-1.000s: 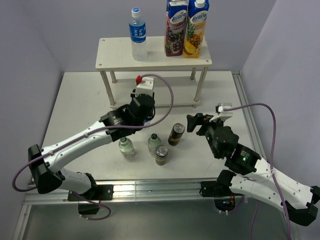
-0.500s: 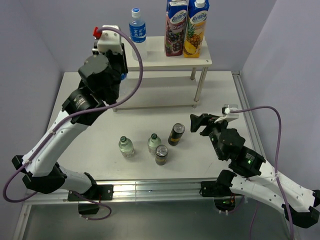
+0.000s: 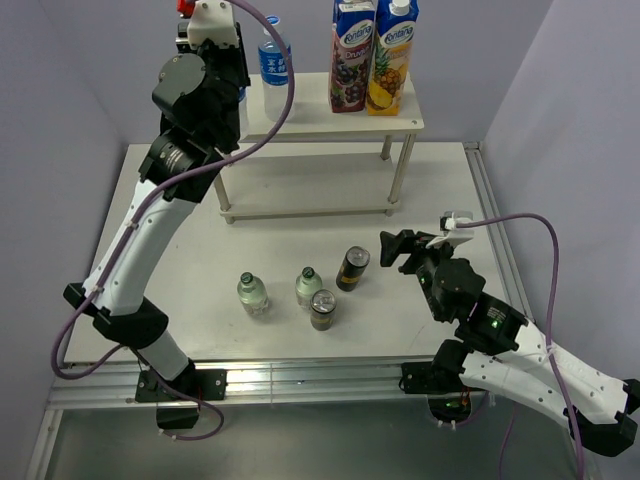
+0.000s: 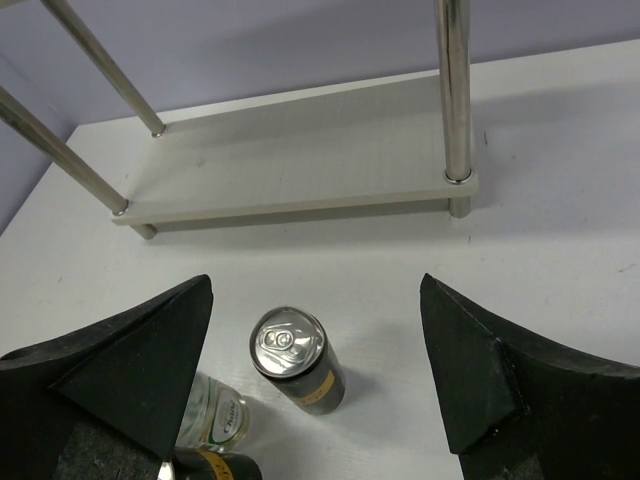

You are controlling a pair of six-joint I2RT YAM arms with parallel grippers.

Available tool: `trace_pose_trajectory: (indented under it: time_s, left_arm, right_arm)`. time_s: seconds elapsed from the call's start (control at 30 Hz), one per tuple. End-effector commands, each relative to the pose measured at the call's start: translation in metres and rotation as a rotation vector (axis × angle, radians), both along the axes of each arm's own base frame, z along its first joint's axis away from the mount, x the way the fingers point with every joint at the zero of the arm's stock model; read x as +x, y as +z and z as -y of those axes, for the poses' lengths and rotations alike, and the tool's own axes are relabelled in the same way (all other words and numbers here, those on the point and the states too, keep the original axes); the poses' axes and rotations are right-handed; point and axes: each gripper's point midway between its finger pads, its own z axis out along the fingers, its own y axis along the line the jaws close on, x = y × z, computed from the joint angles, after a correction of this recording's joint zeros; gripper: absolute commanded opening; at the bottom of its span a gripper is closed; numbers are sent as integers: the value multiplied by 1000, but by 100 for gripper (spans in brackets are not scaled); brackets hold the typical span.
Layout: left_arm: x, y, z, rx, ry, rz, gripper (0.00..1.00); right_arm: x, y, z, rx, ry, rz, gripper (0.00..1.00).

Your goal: Place and organize the beverage onto the shelf

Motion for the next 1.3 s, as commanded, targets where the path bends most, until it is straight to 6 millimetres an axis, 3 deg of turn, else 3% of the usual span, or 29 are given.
trace_pose_trajectory:
  time_s: [0.0, 0.23, 0.27, 0.33, 0.67, 0.77, 0.8, 0.9, 1.0, 1.2, 1.27]
  left_arm:
    - [-14, 61, -13, -117, -51, 224, 0]
    - [26, 58, -12, -136, -65, 278, 0]
    - [38, 51, -4, -132, -79, 265, 0]
    - [44, 56, -11, -145, -61, 281, 0]
    - [82, 24, -13, -163, -29, 254, 0]
    - [82, 18, -13, -162, -28, 247, 13]
    - [86, 8, -11, -148, -30, 227, 30]
    - [80, 6, -12, -139, -39, 236, 61]
    - [78, 5, -13, -129, -35, 228, 79]
    - [68, 4, -16, -136, -43, 206, 92]
    - [51, 13, -24, -163, -41, 218, 94]
  right_arm:
    - [1, 2, 7, 21, -33, 14, 91]
    - [-1, -3, 6, 31, -22, 4, 90]
    - [-1, -4, 7, 32, -24, 3, 90]
    - [-2, -6, 7, 34, -24, 0, 90]
    - [0, -11, 4, 20, -21, -7, 90]
    - [1, -12, 2, 13, -21, -10, 91]
    - [2, -14, 2, 11, -21, -11, 90]
    - [2, -14, 1, 12, -21, -12, 90]
    - [2, -14, 1, 14, -20, -12, 90]
    - [2, -16, 1, 16, -22, -17, 90]
    - [1, -17, 1, 21, -18, -18, 90]
